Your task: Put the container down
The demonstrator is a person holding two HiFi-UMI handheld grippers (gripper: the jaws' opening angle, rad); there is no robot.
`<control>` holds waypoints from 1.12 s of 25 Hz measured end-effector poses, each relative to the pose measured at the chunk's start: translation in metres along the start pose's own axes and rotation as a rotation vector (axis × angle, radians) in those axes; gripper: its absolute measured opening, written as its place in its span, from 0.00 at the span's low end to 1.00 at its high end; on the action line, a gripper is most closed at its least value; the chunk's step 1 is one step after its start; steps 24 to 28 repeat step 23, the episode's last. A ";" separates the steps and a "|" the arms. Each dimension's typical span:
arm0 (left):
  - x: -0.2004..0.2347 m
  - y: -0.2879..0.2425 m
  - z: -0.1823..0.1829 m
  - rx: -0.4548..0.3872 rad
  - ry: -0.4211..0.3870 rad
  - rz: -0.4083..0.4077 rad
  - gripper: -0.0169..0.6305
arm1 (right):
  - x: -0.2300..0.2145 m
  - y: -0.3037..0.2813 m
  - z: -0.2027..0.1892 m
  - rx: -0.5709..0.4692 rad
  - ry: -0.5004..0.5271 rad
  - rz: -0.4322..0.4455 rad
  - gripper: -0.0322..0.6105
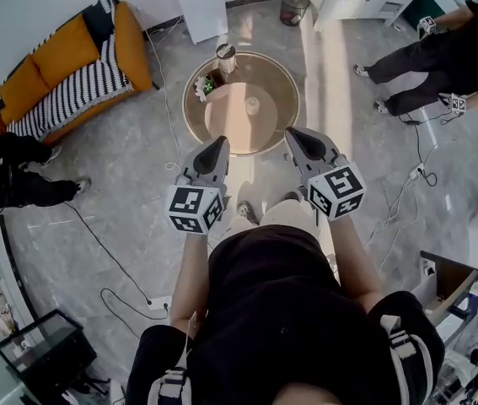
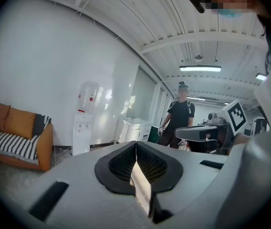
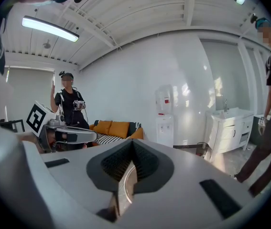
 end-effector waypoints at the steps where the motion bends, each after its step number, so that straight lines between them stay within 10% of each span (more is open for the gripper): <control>1: 0.000 0.000 0.000 0.000 0.001 0.002 0.06 | 0.001 0.001 0.000 -0.003 -0.003 0.003 0.05; 28: 0.006 -0.008 -0.001 0.003 0.004 0.017 0.06 | 0.000 -0.007 0.000 -0.002 0.005 0.040 0.05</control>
Point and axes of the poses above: the fingertips, and each gripper's own axes: y backward along the fingers, x to its left, z out of its top, the point moved 2 cm from there along y, backward along the fingers, and after that the axes turned 14 degrees about y, right-handed, at the moved point
